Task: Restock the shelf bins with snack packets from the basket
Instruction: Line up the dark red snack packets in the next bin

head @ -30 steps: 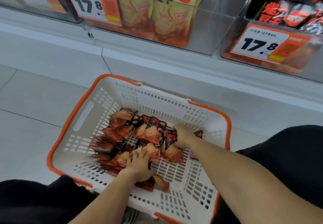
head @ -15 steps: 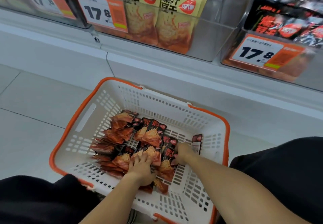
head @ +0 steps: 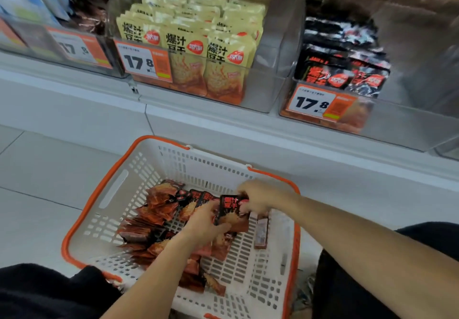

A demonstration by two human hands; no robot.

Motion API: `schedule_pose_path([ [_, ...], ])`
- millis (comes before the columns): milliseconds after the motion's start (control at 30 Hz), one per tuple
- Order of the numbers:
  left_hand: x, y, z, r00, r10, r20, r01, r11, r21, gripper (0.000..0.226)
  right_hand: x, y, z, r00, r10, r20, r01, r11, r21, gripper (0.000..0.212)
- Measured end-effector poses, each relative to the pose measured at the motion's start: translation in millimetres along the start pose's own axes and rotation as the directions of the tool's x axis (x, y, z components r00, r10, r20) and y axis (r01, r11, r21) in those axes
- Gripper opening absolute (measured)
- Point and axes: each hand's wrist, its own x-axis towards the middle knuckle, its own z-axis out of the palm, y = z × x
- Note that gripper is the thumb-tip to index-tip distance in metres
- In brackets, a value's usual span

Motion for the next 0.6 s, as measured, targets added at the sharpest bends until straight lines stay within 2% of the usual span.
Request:
schedule_pose_path([
  [100,-9.0,52.1,-9.6,0.973,0.185,-0.134,-0.213,0.949,-0.232,0.010,-47.9,6.0,-58.9,0.987,-0.065,-0.144,0.066,0.998,0.001,0.026],
  [200,-22.2,100.8,-13.9,0.891,0.325,-0.316,-0.404,0.886,-0.228,0.023,-103.6,11.0,-98.5,0.942,-0.086,-0.324,0.121,0.989,0.089,0.029],
  [300,-31.7,140.7,-14.6,0.783,0.446,-0.434,-0.551,0.821,-0.150,0.015,-150.2,14.5,-123.6,0.871,-0.117,-0.477,0.180,0.980,0.089,0.021],
  [367,-40.8,167.4,-12.4,0.740,0.477,-0.473,-0.606,0.778,-0.164,0.007,-170.9,20.3,-135.2,0.780,-0.138,-0.610,0.201,0.979,0.036,0.014],
  [433,-47.0,191.4,-10.4,0.676,0.480,-0.559,-0.641,0.757,-0.125,0.008,-186.6,30.9,-143.8,0.625,-0.146,-0.767,0.278,0.959,0.045,0.011],
  [467,-48.7,204.6,-12.2,0.603,0.488,-0.632,-0.656,0.754,-0.043,0.015,-194.3,37.3,-147.2,0.504,-0.121,-0.855,0.337,0.939,0.066,0.010],
  [533,-41.9,233.2,-23.3,0.425,0.556,-0.714,-0.677,0.719,0.157,0.030,-207.4,50.2,-153.0,0.186,-0.001,-0.983,0.425,0.902,0.080,0.010],
  [567,-34.9,247.2,-30.6,0.364,0.612,-0.702,-0.673,0.694,0.256,0.040,-212.7,56.0,-156.1,0.047,0.037,-0.998,0.437,0.898,0.054,0.012],
  [600,-26.6,259.8,-38.0,0.333,0.667,-0.666,-0.652,0.673,0.348,0.053,-217.2,61.5,-159.5,-0.056,0.053,-0.997,0.424,0.905,0.024,0.015],
])
